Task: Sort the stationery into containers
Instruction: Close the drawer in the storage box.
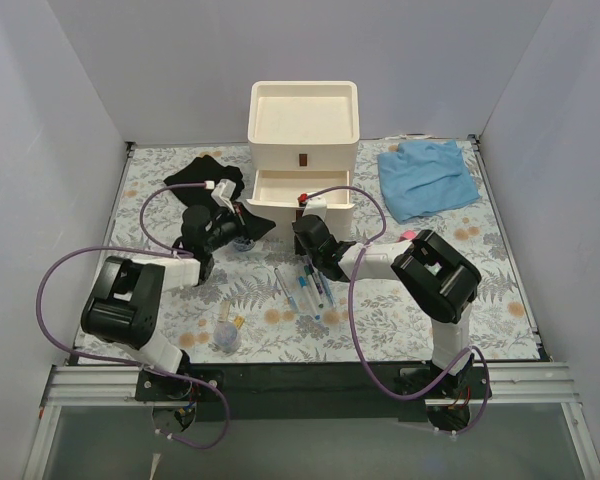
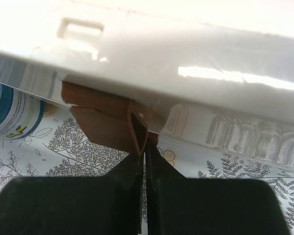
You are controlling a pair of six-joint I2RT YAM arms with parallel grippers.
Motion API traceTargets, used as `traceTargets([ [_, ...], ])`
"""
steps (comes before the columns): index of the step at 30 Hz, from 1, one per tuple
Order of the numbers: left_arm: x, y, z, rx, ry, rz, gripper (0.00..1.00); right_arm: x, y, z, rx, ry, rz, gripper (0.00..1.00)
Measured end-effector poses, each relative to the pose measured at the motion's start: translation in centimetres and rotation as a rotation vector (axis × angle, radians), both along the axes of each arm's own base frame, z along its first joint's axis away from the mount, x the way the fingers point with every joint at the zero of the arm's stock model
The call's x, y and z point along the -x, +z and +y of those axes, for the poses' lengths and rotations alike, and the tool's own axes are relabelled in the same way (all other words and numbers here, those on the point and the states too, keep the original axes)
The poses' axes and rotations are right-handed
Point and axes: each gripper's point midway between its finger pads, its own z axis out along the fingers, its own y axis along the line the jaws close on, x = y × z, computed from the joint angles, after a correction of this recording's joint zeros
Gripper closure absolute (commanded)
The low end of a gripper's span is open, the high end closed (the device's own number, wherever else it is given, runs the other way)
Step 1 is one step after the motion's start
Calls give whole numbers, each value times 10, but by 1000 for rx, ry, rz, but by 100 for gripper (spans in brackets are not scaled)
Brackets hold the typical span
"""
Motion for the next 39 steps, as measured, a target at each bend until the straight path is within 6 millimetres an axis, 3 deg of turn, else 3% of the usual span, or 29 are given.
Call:
traceTargets([
  [22, -48, 4, -41, -25, 54, -125, 100, 6, 2, -3, -22, 12, 1, 99],
  [30, -77, 15, -45, -25, 91, -177, 100, 8, 1, -7, -33, 4, 8, 99],
  [39, -108, 12, -48, -35, 122, -219, 100, 6, 1, -9, -37, 5, 12, 99],
])
